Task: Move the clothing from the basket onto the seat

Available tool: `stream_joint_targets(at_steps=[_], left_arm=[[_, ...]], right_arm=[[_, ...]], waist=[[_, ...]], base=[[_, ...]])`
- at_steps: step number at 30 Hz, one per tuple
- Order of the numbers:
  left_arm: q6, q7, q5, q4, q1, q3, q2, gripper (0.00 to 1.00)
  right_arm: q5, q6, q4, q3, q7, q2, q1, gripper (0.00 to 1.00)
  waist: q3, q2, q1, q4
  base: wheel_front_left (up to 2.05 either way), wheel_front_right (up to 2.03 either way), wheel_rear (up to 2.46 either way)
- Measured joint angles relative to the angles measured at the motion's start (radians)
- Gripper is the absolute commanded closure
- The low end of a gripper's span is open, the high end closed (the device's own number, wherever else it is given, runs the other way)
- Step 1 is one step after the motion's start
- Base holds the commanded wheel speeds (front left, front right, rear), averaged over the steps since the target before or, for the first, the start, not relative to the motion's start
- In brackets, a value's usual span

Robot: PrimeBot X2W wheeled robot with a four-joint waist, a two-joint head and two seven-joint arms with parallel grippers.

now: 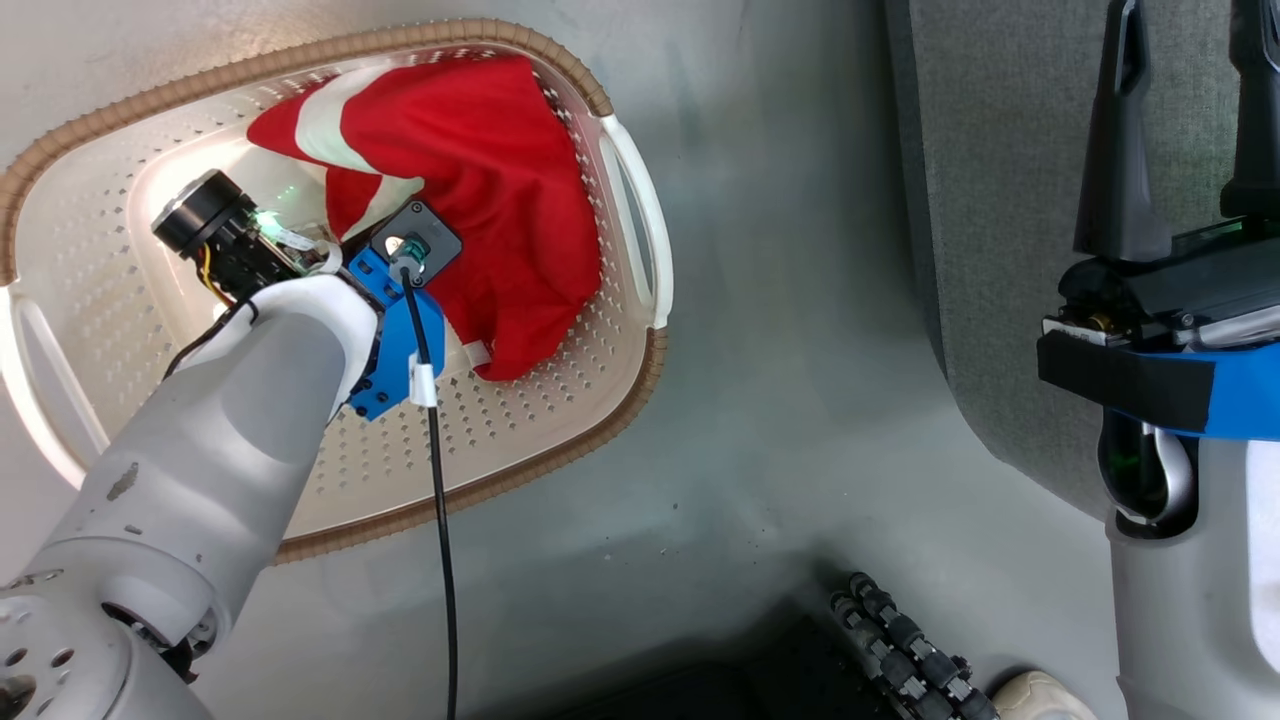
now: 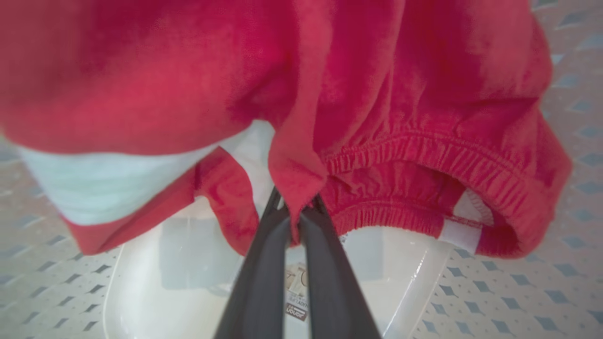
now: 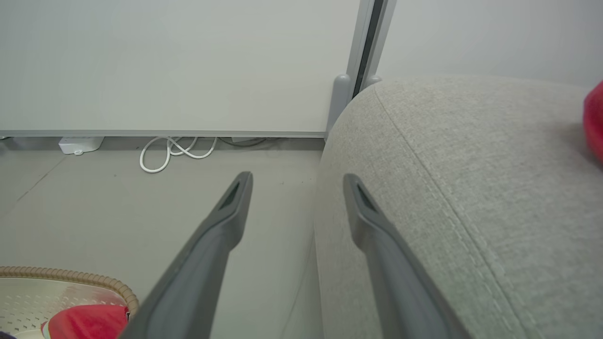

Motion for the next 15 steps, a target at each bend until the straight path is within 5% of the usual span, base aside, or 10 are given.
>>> stream_joint_targets(at_steps=[15], left_arm=[[0.0, -0.078, -0.029, -0.038, 0.005, -0.007, -0.05, 1.0]], right_arm=[[-0.02, 0.0, 0.047, 0.0, 0.0, 0.0, -0.018, 0.0]], waist=[[-0.074, 0.0, -0.0001, 0.049]], base=[[0.0, 0.0, 0.0]])
